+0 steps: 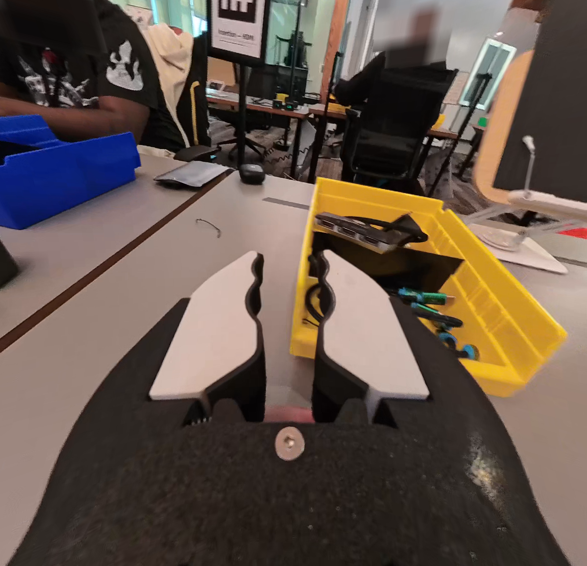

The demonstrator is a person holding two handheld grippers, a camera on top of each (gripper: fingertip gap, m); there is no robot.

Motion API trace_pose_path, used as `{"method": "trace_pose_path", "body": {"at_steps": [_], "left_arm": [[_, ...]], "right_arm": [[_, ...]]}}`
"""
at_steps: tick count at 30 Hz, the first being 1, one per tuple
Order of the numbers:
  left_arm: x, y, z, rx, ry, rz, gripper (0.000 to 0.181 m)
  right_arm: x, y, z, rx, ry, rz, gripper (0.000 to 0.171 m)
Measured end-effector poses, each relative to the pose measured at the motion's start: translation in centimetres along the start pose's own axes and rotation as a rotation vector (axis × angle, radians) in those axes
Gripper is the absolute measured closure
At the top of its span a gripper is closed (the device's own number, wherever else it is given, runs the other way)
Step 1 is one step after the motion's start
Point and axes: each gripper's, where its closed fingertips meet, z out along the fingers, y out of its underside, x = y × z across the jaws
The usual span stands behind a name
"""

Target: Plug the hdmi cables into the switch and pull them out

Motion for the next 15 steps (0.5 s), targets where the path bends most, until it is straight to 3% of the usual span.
{"method": "trace_pose_path", "body": {"at_steps": [4, 7, 11, 15], "left_arm": [[5.0, 2.8, -1.0, -0.089, 0.123, 0.141, 0.149], [9.0, 5.0, -2.1, -0.159, 0.216, 0.211, 0.149], [13.5, 5.8, -3.2, -0.173, 0.339, 0.242, 0.146], [15.3, 7.2, -3.1, -0.214, 0.395, 0.277, 0.14]], "right_arm": [[9.0, -0.1, -7.3, 0.115, 0.205, 0.063, 0.134], [16.0, 2.1, -12.1, 0.16, 0.423, 0.032, 0.136], [20.8, 2.8, -14.5, 0.19, 0.491, 0.14, 0.136], [23.0, 3.8, -13.9, 0.152, 0.542, 0.152, 0.136]]}}
